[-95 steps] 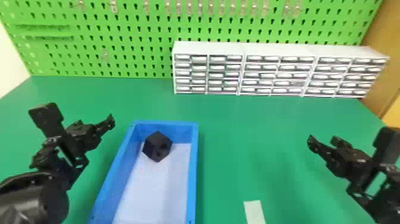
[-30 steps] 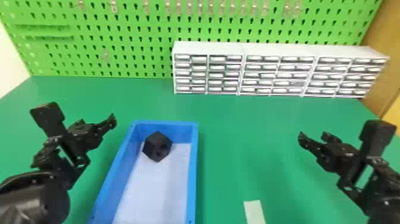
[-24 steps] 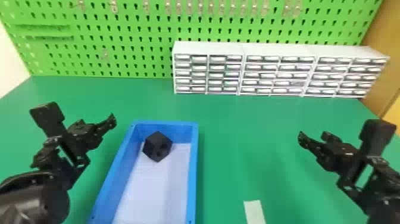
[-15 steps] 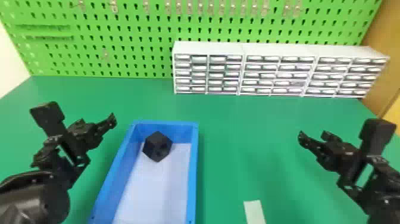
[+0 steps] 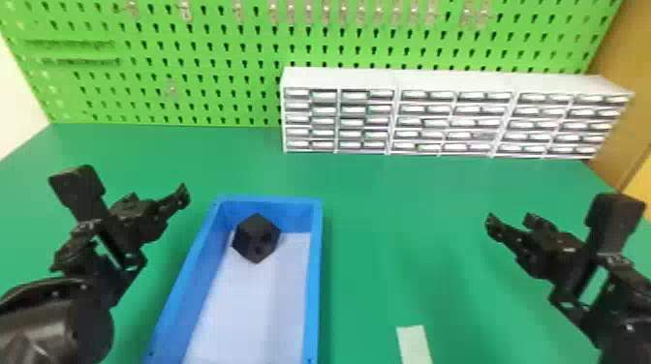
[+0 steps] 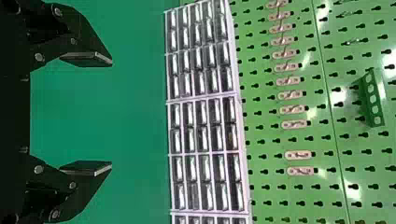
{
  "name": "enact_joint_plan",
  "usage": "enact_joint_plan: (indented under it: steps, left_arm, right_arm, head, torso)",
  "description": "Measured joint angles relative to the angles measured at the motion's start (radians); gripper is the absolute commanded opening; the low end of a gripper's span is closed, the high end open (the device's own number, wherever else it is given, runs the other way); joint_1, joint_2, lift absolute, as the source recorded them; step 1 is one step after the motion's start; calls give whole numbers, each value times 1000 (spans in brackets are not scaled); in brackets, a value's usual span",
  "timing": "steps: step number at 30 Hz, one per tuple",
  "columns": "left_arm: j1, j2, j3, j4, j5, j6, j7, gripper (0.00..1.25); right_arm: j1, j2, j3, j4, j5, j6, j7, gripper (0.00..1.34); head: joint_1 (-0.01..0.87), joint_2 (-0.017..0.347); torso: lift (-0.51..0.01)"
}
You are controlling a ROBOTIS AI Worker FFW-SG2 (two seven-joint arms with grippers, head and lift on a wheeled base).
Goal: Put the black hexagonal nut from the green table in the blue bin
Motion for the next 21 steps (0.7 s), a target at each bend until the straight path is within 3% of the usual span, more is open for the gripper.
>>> enact_joint_plan:
  steps: [21]
  left_arm:
    - [0,0,1,0,0,0,0,1062]
  right_arm:
    - [-1,-2,1,0,-2,0,1,858]
  head:
    - [666,32]
  torso:
    - [-100]
